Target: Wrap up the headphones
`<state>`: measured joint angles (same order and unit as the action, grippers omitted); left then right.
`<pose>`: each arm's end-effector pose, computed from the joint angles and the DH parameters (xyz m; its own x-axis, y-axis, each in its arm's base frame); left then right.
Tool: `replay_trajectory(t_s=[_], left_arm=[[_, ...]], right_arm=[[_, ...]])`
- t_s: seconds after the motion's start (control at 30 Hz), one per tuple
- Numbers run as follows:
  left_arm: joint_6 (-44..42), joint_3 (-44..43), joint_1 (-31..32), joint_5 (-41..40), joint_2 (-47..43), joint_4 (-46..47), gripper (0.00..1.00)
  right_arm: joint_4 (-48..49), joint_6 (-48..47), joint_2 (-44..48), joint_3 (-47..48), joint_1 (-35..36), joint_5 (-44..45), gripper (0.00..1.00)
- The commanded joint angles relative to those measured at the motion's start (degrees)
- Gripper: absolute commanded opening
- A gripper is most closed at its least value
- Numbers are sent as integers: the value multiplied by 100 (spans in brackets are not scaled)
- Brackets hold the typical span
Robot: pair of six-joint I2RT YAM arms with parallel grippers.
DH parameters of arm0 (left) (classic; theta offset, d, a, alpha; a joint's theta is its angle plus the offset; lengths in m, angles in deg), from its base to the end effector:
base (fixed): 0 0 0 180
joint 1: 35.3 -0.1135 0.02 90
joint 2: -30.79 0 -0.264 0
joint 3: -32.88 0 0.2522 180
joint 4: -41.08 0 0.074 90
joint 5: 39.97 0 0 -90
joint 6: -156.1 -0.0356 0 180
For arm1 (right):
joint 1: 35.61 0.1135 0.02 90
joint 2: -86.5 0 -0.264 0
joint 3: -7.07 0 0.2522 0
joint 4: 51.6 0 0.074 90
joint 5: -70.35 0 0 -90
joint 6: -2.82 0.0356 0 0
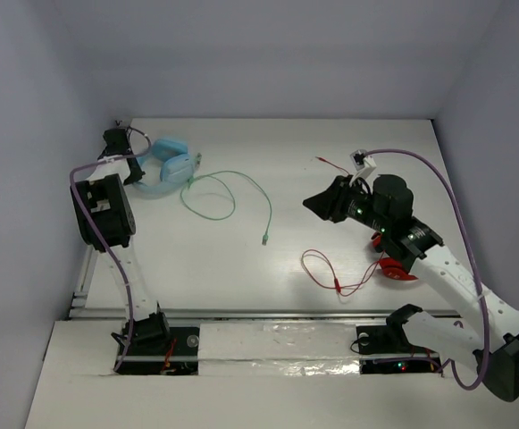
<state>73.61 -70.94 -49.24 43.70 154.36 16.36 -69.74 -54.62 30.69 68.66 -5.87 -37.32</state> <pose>0.4663 0.1198 0.1716 -0.6328 -0.2909 -0.7176 -0.4020 0.9155 -0.0167 0.1926 0.1225 0.3342 -0.5496 0.2766 -0.7883 -0.5153 0.6305 0.5805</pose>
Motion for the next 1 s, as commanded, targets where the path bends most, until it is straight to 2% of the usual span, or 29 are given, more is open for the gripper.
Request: replay_trajectory(t_s=[0.0,0.1,0.17,0.2,0.3,0.47,0.6,0.7,0.77,0.83,0.97], left_arm=[[84,-73,241,299,-34,-64,0],[250,-11,452,499,-402,-3,0],[312,-20,610,597,-640,-29,0],[339,-20,768,859,-911,-55,0],[523,32,1041,800,-1518,-134,0],[892,-37,1489,1125,-2397,-292,0],[1050,-380,1771,1274,-3030,-503,0],[1165,-678,1911,1405,-3408,-626,0],[1226,-889,1982,1555,-3593,-653,0],[1358,-1030,2035,1827,-3813,-697,0],[1499,-1470,2307,2021,-4094,-741,0]], right_arm=[[377,-56,-35,60,50,53,34],[640,-56,-158,33,50,-43,33],[667,-74,-272,77,50,-149,28],[667,-91,-290,86,50,-192,22],[737,-65,-378,86,50,-333,14],[817,-39,-614,234,50,-325,15],[729,-222,-878,735,50,-27,32],[571,-713,-1159,1332,50,325,58],[456,-934,-1274,1701,50,588,64],[482,-1268,-1362,1790,50,485,69],[859,-1550,-1748,1835,50,-533,72]])
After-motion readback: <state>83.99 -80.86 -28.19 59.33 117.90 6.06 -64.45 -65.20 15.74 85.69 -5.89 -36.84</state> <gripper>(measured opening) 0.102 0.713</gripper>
